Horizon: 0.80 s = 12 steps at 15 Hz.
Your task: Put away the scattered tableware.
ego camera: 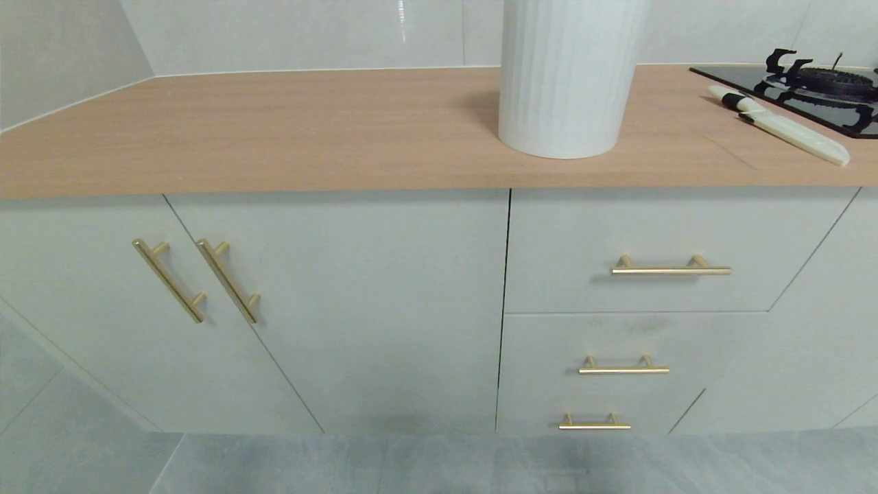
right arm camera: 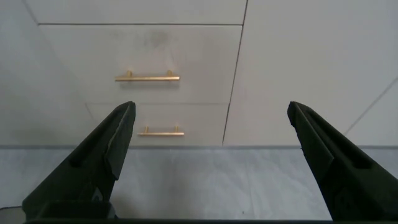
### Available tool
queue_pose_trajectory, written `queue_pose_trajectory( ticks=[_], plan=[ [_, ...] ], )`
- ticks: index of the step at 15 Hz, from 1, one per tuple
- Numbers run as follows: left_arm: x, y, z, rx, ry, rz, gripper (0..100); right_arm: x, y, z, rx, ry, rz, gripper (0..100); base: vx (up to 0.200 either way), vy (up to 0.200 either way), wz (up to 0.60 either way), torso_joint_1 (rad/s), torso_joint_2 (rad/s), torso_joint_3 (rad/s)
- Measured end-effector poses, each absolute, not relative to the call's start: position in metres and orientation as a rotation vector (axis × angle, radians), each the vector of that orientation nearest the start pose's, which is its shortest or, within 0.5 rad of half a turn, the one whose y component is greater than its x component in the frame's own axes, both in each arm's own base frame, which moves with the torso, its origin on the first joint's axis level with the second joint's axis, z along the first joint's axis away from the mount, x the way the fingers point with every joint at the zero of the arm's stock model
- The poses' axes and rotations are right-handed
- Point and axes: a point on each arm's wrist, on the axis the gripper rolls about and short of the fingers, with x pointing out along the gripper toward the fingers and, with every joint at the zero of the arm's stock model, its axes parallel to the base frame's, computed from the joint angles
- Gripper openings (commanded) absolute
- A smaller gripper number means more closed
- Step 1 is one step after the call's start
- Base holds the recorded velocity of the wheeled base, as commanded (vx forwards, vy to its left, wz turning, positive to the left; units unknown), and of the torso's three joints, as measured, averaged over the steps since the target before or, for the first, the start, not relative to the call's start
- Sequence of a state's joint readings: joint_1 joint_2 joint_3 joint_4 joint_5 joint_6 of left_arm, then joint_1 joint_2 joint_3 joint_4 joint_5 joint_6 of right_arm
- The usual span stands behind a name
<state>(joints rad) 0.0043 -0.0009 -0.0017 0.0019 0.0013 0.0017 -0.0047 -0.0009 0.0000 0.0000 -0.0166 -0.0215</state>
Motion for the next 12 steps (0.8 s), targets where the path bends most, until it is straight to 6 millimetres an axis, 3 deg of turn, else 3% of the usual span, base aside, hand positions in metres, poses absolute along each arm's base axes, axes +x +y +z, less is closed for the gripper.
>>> queue_pose_trajectory(
  ticks=[6, 12],
  plan=[
    [-0.023, -0.0001, 0.0758, 0.002, 0.0, 0.006, 100, -0.0228, -0.0003, 0.0755, -0.021, 0.0, -0.022, 100, 0.2, 0.0, 0.0, 0.003, 0.0, 0.002],
    [-0.023, -0.0001, 0.0758, 0.002, -0.001, 0.005, 100, -0.0228, -0.0003, 0.0755, -0.021, 0.0, -0.022, 100, 0.0, 0.0, 0.0, 0.0, 0.0, 0.0]
  ],
)
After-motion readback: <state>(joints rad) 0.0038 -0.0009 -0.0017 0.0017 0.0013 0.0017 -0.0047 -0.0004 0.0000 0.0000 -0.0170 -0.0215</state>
